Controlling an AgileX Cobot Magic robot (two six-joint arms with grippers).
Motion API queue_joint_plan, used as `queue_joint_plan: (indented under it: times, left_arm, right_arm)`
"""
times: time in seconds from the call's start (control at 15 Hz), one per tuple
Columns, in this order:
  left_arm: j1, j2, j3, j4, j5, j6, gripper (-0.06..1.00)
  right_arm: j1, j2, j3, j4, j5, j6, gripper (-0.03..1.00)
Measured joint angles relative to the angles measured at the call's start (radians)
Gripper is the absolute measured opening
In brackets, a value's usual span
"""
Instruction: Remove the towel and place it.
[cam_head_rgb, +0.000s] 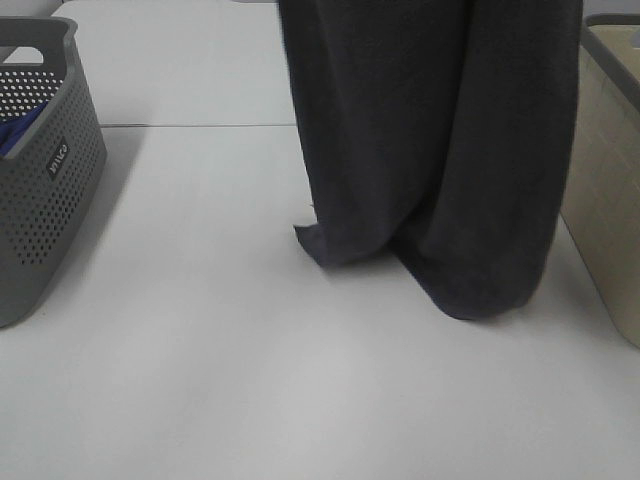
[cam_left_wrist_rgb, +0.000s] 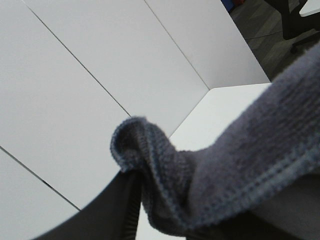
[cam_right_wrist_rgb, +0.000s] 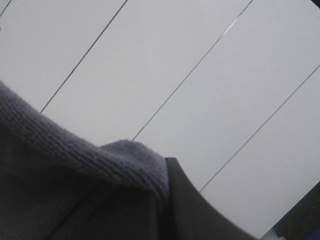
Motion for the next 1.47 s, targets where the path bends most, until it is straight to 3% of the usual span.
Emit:
queue_joint_plan:
  times: [0.13, 0.27, 0.47, 0.6, 0.8, 1.2, 1.33, 1.47]
  left_arm:
    - [0.000, 0.000, 0.000, -0.007, 0.000, -0.001, 0.03]
    - [0.000, 0.000, 0.000, 0.012, 0.000, 0.001, 0.02]
    - [0.001, 0.000, 0.000, 0.159, -0.058, 0.001, 0.02]
    - [0.024, 0.000, 0.000, 0.215, -0.128, 0.001, 0.02]
    - [0.115, 0.000, -0.018, 0.172, -0.159, 0.001, 0.02]
    - [0.169, 0.000, -0.048, 0.159, -0.179, 0.001, 0.02]
    - [0.179, 0.000, -0.048, 0.152, -0.169, 0.001, 0.02]
    - [0.181, 0.000, -0.048, 0.148, -0.118, 0.001, 0.02]
  right_arm:
    - [0.000, 0.000, 0.000, -0.006, -0.001, 0.000, 0.01]
    - [0.000, 0.000, 0.000, -0.016, -0.003, 0.000, 0.01]
    - [0.000, 0.000, 0.000, -0.037, 0.001, 0.001, 0.01]
    - [0.000, 0.000, 0.000, -0.045, 0.011, 0.003, 0.01]
    - [0.000, 0.000, 0.000, -0.073, 0.043, 0.047, 0.01]
    - [-0.008, 0.080, 0.000, -0.187, 0.087, 0.187, 0.01]
    - [-0.094, 0.126, 0.000, -0.173, 0.151, 0.229, 0.01]
    - [-0.243, 0.147, 0.000, -0.072, 0.272, 0.284, 0.01]
